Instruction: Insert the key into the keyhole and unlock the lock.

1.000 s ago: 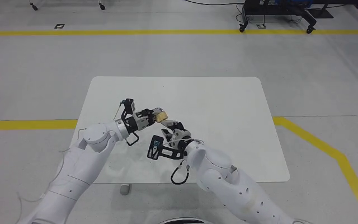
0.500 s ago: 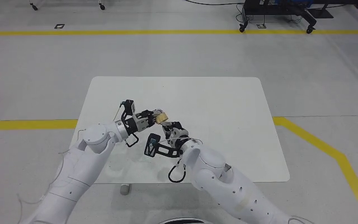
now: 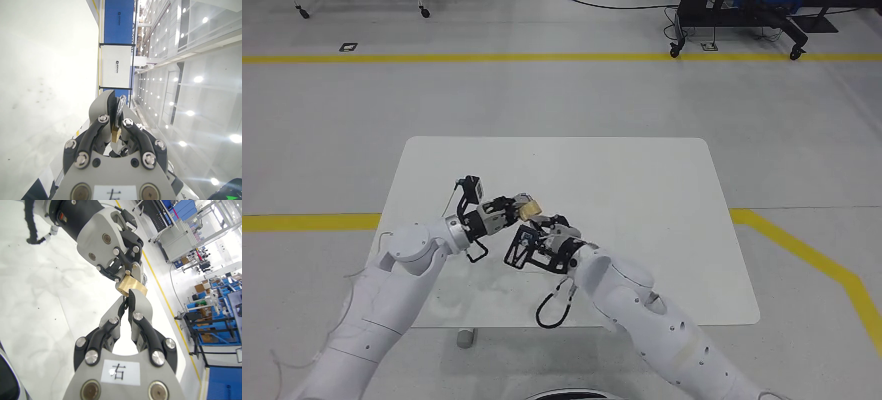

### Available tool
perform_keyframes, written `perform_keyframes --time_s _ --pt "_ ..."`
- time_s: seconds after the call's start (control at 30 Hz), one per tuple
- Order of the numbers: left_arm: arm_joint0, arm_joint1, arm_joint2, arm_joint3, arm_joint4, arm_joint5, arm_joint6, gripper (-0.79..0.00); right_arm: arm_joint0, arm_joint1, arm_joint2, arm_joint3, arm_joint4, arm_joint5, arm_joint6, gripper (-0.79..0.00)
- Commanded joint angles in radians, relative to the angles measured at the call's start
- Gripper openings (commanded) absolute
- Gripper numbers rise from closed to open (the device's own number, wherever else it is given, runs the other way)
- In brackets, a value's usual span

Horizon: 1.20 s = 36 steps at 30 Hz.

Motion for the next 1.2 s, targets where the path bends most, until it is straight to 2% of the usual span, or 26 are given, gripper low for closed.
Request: perform_keyframes --time_s 0.0,0.17,0.47,0.63,0.97,1.03,1.07,1.1,1.17 --pt "0.005 -0.001 -0.005 -0.003 -0.006 -0.027 -0.007 -0.785 -0.007 0.001 0.031 0.008 0.092 -0.008 -0.035 -0.785" --pt "0.017 -0.002 -0.023 -0.004 -0.019 -0.081 -0.023 -0.785 -0.019 0.004 0.082 0.029 0.220 -0.037 -0.095 -0.785" --pt "0.028 -0.007 -0.040 0.011 -0.042 -0.131 -0.048 -0.785 -0.072 0.016 0.151 0.007 0.314 -0.056 -0.198 -0.785" --pt "0.028 -0.010 -0.050 0.020 -0.051 -0.157 -0.062 -0.785 -0.091 0.025 0.191 0.009 0.393 -0.119 -0.258 -0.785" --pt "0.027 -0.013 -0.071 0.030 -0.051 -0.194 -0.082 -0.785 -0.090 0.038 0.243 0.030 0.498 -0.189 -0.271 -0.785" --pt "0.025 -0.013 -0.077 0.032 -0.043 -0.194 -0.078 -0.785 -0.092 0.040 0.252 0.028 0.506 -0.195 -0.268 -0.326" --pt "0.023 -0.013 -0.080 0.031 -0.034 -0.194 -0.072 -0.785 -0.094 0.042 0.257 0.025 0.509 -0.196 -0.267 -0.326" --pt "0.023 -0.012 -0.084 0.029 -0.029 -0.194 -0.069 -0.785 -0.098 0.044 0.264 0.020 0.509 -0.197 -0.267 0.000" --pt "0.020 -0.010 -0.089 0.025 0.000 -0.186 -0.068 -0.785 -0.111 0.049 0.286 0.006 0.503 -0.194 -0.267 0.000"
